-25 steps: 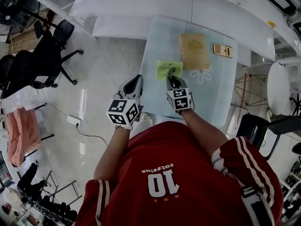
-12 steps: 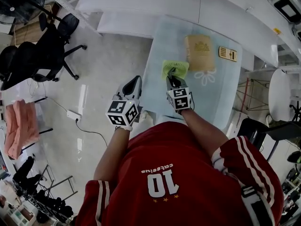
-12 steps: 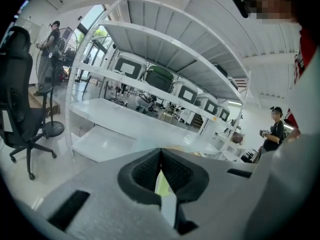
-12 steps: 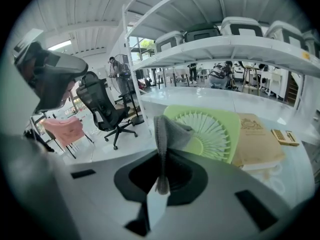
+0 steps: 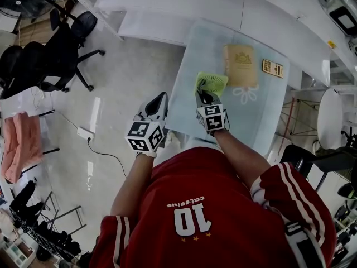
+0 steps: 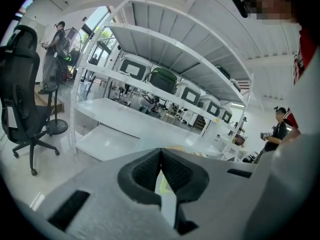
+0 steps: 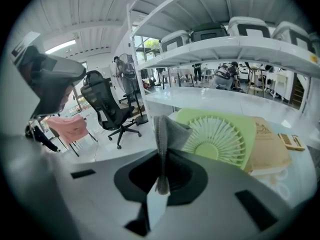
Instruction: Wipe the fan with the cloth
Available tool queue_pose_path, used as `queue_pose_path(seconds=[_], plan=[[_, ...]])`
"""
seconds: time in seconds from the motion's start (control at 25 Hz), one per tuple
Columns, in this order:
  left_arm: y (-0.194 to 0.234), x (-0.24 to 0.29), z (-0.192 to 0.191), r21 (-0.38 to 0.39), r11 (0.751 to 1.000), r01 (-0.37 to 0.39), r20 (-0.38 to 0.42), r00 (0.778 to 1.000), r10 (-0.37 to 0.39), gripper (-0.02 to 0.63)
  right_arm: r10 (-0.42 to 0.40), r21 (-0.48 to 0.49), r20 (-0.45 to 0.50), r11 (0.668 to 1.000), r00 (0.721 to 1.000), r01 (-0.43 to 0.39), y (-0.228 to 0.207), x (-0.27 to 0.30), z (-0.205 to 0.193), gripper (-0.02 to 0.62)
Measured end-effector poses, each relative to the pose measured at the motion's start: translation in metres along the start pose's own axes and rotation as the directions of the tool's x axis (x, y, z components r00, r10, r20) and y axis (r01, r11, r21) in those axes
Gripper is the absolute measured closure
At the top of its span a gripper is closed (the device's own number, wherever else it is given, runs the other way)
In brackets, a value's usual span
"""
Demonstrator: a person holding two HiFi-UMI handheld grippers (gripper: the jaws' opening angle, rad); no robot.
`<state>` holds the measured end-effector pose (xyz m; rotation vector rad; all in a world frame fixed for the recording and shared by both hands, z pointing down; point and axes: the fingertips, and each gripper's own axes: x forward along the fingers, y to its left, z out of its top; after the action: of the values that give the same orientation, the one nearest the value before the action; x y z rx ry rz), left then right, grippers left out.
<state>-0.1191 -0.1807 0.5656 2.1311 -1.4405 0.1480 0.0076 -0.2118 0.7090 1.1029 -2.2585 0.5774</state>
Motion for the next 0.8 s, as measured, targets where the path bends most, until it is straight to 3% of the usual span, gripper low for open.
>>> queue_pose_path(seconds=[0.4, 0.6, 0.8], plan=[[0.007, -0.014, -0.012, -0.017, 1.0, 0.013, 0.0, 1.0, -0.013, 0.603, 0.009, -0.005, 0.011, 1.0, 1.0, -0.009, 0.018, -0.005, 0.004, 0.575], [0.004, -0.015, -0.018, 0.035, 0.999, 0.011, -0.018, 1.0, -0.01, 0.603, -0.023, 0.024, 0.031, 0.999, 0.999, 0.022, 0.021, -0.019, 0.007, 0.575], [-0.009, -0.015, -0.021, 0.05, 0.996, 0.076, -0.023, 0.997, -0.075, 0.603, -0.036, 0.08, 0.078, 0.996, 0.996, 0.03, 0.028, -0.04, 0.01, 0.575]])
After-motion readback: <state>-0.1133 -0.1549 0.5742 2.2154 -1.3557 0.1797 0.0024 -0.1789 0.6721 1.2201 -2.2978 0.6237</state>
